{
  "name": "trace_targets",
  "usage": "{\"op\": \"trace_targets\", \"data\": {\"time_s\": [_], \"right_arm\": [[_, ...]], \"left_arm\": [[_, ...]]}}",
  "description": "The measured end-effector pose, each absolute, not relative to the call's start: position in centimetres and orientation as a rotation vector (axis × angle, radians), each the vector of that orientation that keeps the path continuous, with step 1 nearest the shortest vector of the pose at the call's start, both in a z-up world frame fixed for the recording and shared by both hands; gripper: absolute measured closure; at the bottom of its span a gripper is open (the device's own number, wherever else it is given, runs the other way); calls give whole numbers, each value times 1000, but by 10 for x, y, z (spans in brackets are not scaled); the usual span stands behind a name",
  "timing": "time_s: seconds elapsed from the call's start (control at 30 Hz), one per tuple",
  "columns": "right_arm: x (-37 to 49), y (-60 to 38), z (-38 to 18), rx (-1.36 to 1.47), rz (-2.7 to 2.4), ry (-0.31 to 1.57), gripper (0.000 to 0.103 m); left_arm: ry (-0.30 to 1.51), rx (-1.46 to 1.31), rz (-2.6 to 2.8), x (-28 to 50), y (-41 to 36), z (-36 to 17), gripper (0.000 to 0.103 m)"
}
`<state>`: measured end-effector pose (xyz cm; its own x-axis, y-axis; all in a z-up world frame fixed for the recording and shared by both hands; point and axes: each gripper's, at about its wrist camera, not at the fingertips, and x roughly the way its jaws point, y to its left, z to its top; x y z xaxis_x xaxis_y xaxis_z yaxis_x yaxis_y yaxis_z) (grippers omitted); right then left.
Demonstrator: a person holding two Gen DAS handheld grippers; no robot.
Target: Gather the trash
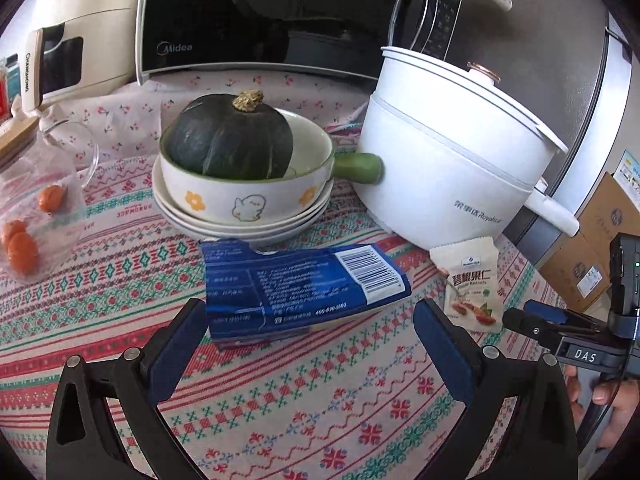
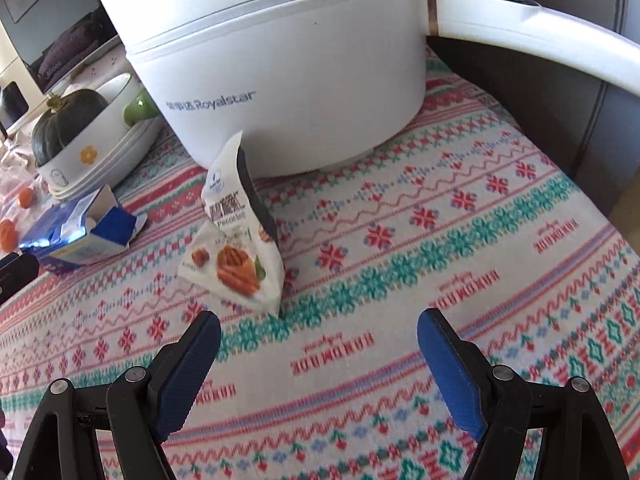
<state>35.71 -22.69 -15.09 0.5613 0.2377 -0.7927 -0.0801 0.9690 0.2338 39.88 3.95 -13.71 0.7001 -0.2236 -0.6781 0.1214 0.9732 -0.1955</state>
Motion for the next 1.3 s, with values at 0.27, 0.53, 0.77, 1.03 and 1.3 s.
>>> {"op": "trace_targets", "data": {"time_s": [0.27,0.53,0.77,1.03,1.3], "right_arm": [[393,-208,-154,188,255,910,28],[409,-189,-167,210,321,937,79],[384,-181,-157,161,375,956,88],[332,-197,-130,140,368,948,90],[267,-211,-102,125,333,947,90]], "left_arm": [[826,-201,-196,430,67,-147,1],[886,-361,-337,424,81,-160,43],[902,-361,-398,394,61,-146,99],[912,-338,-383,333,52,-113,101],[928,-276,-386,260,42,-84,101]]}}
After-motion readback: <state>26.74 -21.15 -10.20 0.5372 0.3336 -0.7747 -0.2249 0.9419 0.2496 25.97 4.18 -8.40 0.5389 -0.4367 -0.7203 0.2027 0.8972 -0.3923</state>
